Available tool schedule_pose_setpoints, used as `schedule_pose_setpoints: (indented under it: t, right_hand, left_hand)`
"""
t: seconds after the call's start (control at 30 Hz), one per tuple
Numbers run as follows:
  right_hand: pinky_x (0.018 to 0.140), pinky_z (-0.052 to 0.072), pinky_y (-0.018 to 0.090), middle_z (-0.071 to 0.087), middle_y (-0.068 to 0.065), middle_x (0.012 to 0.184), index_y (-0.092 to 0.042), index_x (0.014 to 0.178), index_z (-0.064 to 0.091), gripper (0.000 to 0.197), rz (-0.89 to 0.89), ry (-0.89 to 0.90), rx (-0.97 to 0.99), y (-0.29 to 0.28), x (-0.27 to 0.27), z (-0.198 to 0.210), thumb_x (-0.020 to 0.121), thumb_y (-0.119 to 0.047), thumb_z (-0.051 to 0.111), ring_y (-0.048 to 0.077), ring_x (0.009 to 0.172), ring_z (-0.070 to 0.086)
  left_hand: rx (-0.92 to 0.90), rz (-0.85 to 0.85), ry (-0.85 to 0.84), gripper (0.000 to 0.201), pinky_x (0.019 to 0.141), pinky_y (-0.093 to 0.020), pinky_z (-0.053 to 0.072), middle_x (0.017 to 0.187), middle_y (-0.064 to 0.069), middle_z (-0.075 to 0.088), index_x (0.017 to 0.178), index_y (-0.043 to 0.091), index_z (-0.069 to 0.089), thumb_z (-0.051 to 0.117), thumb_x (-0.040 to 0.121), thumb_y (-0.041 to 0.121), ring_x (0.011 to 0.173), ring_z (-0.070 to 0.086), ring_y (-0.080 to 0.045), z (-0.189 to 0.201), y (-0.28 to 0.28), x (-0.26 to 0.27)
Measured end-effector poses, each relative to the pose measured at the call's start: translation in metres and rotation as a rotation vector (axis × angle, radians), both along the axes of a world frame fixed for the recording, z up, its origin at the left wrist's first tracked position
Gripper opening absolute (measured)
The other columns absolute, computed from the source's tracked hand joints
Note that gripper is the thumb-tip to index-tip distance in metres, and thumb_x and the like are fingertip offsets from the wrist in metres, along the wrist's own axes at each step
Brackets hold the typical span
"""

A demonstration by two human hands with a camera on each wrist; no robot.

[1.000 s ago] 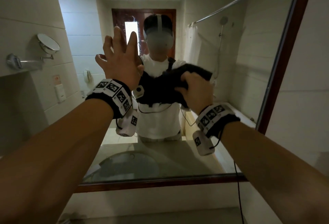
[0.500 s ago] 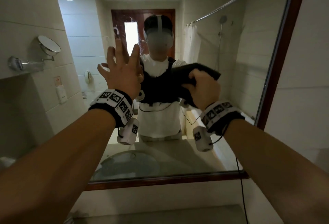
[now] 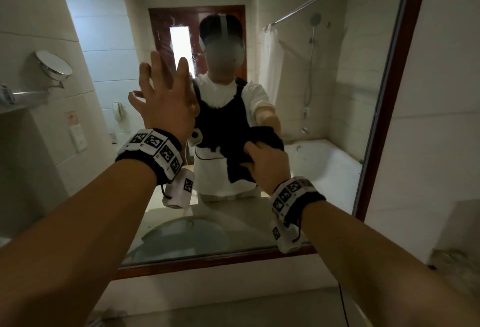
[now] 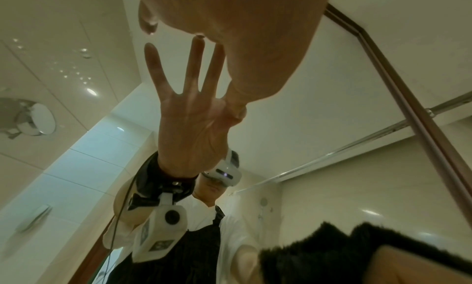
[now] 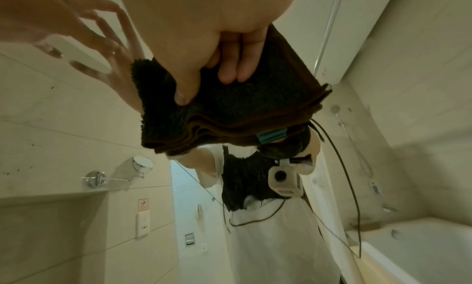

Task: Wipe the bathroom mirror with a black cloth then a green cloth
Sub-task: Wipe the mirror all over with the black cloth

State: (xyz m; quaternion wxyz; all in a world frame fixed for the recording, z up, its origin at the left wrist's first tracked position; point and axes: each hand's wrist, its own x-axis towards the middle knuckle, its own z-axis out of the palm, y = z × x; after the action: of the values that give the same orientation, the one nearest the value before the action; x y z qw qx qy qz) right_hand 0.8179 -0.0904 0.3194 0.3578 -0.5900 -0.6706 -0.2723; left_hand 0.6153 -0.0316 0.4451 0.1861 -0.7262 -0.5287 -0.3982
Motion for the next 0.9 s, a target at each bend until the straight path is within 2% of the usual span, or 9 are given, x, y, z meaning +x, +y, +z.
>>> schedule_pose_setpoints:
  t: [0.1,0.23,0.37,0.47,0.57,0.63,0.8,0.9]
  right_hand:
    - [0.053,0.030,0.023,0.064,0.004,0.074,-0.014,0.086,0.063,0.029,-0.022,-0.006,-0.013,-0.001,-0.001,-0.009,0.071,-0.026,0.083,0.026,0.060,0.061]
    - [0.048,0.036,0.026,0.064,0.004,0.073,-0.013,0.087,0.062,0.027,0.018,-0.041,-0.023,-0.001,0.010,-0.007,0.073,-0.025,0.081,0.027,0.059,0.060]
    - [0.051,0.026,0.022,0.063,0.001,0.071,-0.014,0.084,0.061,0.027,-0.034,-0.052,-0.026,-0.014,0.036,-0.009,0.071,-0.023,0.083,0.023,0.055,0.059]
    - [0.055,0.026,0.025,0.065,0.004,0.079,-0.013,0.090,0.061,0.023,-0.063,0.021,-0.043,-0.027,0.069,-0.013,0.078,-0.026,0.076,0.026,0.064,0.061]
    - [0.056,0.032,0.029,0.065,0.004,0.094,-0.015,0.101,0.056,0.021,-0.126,0.118,-0.113,-0.037,0.107,-0.018,0.089,-0.033,0.062,0.028,0.077,0.062]
    - [0.058,0.035,0.031,0.063,0.002,0.099,-0.019,0.102,0.051,0.021,-0.168,0.197,-0.125,-0.045,0.133,-0.022,0.093,-0.036,0.057,0.026,0.082,0.061]
    - [0.064,0.040,0.033,0.055,-0.005,0.095,-0.021,0.099,0.046,0.021,-0.184,0.329,-0.135,-0.058,0.173,-0.027,0.094,-0.036,0.059,0.022,0.086,0.058]
    - [0.063,0.048,0.036,0.058,-0.002,0.095,-0.020,0.099,0.047,0.019,-0.153,0.369,-0.094,-0.058,0.173,-0.032,0.092,-0.032,0.060,0.022,0.085,0.059]
  left_hand:
    - [0.004,0.013,-0.012,0.102,0.112,-0.071,0.016,0.166,-0.008,-0.009,0.155,0.040,0.009,0.073,0.080,0.015,0.152,-0.003,-0.036,0.000,-0.003,0.002]
    - [-0.022,0.017,-0.024,0.098,0.111,-0.072,0.015,0.166,-0.009,-0.005,0.153,0.042,0.010,0.074,0.083,0.020,0.151,0.001,-0.038,-0.008,-0.011,0.006]
    - [-0.012,0.002,-0.014,0.093,0.110,-0.072,0.019,0.165,-0.008,0.001,0.153,0.044,0.015,0.075,0.085,0.025,0.149,0.010,-0.039,-0.039,-0.022,0.022]
    - [-0.036,-0.017,-0.016,0.093,0.109,-0.071,0.022,0.164,-0.008,0.003,0.153,0.044,0.018,0.076,0.082,0.028,0.147,0.013,-0.039,-0.060,-0.031,0.037]
    - [-0.069,-0.014,-0.041,0.093,0.107,-0.072,0.024,0.163,-0.008,0.006,0.152,0.044,0.020,0.078,0.080,0.036,0.146,0.014,-0.039,-0.074,-0.039,0.052]
    - [-0.078,0.000,-0.074,0.091,0.106,-0.071,0.026,0.163,-0.009,0.008,0.152,0.043,0.022,0.078,0.080,0.041,0.145,0.015,-0.038,-0.081,-0.042,0.060]
    - [-0.103,0.033,-0.118,0.094,0.108,-0.070,0.024,0.164,-0.010,0.004,0.153,0.042,0.020,0.079,0.080,0.041,0.148,0.011,-0.038,-0.088,-0.046,0.074]
    - [-0.097,0.049,-0.104,0.099,0.109,-0.069,0.023,0.165,-0.010,0.000,0.155,0.041,0.016,0.080,0.080,0.039,0.149,0.009,-0.038,-0.092,-0.044,0.075]
